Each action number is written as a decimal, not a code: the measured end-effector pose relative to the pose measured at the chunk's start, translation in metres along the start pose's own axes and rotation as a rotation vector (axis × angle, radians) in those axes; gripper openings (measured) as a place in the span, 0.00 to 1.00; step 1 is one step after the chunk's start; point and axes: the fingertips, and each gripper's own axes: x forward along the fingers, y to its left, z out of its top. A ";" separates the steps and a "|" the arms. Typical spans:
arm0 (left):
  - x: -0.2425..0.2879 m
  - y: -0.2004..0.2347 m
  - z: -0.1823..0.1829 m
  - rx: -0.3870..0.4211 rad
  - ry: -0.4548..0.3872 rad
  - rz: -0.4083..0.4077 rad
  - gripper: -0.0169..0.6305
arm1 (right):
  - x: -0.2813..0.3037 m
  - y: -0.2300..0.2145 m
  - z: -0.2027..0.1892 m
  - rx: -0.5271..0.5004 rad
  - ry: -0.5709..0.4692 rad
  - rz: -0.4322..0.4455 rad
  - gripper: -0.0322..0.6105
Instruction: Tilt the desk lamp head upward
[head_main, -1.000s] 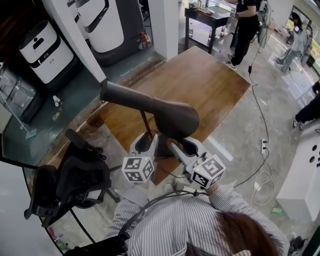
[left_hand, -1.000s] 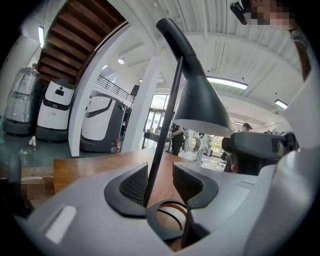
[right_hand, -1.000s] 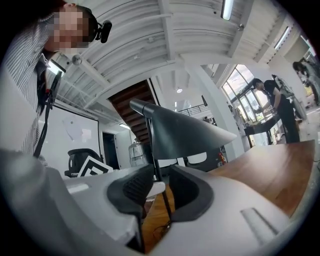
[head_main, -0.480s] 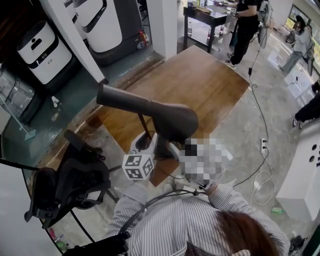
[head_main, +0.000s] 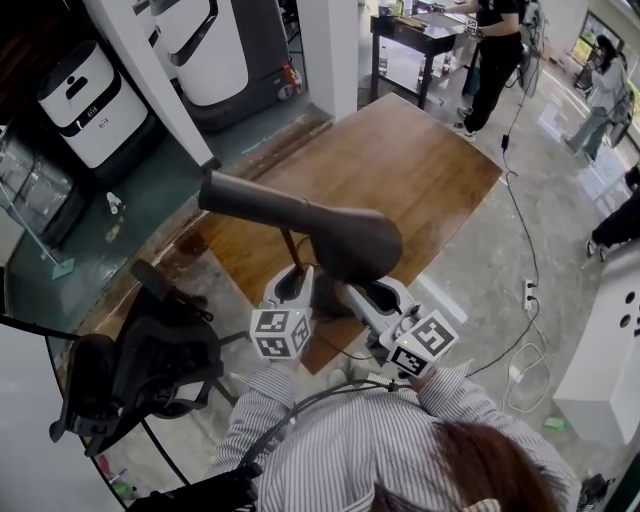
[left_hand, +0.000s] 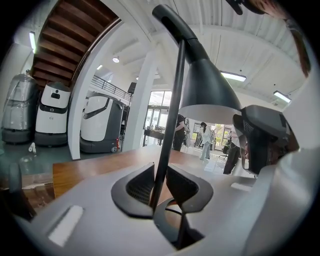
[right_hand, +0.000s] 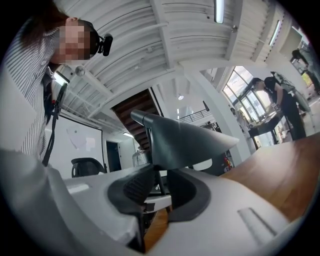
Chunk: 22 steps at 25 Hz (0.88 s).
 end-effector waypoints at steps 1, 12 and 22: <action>0.000 0.000 0.000 0.001 0.000 0.000 0.14 | -0.001 0.000 0.001 -0.004 -0.001 -0.001 0.17; 0.004 0.001 -0.003 -0.001 0.019 0.002 0.14 | -0.014 -0.010 0.026 -0.064 -0.023 -0.039 0.16; 0.007 0.001 -0.006 0.028 0.038 0.006 0.13 | -0.027 -0.017 0.065 -0.129 -0.070 -0.088 0.16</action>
